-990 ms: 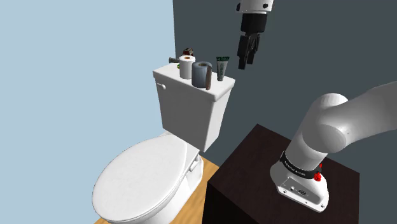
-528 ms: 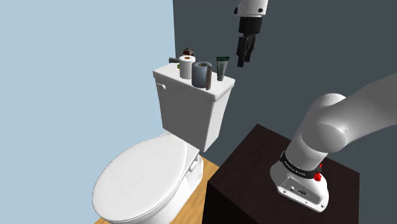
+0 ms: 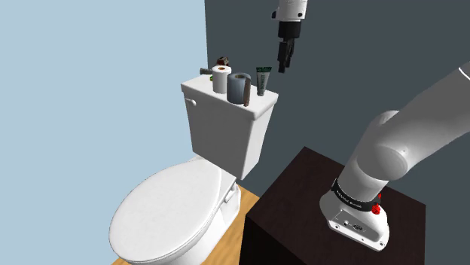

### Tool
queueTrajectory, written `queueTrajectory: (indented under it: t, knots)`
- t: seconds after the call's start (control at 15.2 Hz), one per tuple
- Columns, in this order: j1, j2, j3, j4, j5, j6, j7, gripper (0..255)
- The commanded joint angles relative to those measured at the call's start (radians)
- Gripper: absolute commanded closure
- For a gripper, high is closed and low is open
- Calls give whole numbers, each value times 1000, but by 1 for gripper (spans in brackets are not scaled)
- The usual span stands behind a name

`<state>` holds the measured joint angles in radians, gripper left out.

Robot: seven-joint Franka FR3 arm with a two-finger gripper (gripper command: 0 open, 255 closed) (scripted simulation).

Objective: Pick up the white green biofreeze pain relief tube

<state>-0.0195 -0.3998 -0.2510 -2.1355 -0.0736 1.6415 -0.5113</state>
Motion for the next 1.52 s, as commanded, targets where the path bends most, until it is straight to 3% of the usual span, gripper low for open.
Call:
queueTrajectory:
  t: [0.0, 0.53, 0.92, 1.45]
  knots:
    - [-2, 65, -28, 47, -6, 19, -55, 0]
    - [-26, 356, -124, 301, 28, 57, -277, 0]
    - [-81, 607, -159, 564, 100, 38, -436, 0]
    - [-83, 624, -155, 483, 106, 135, -441, 0]
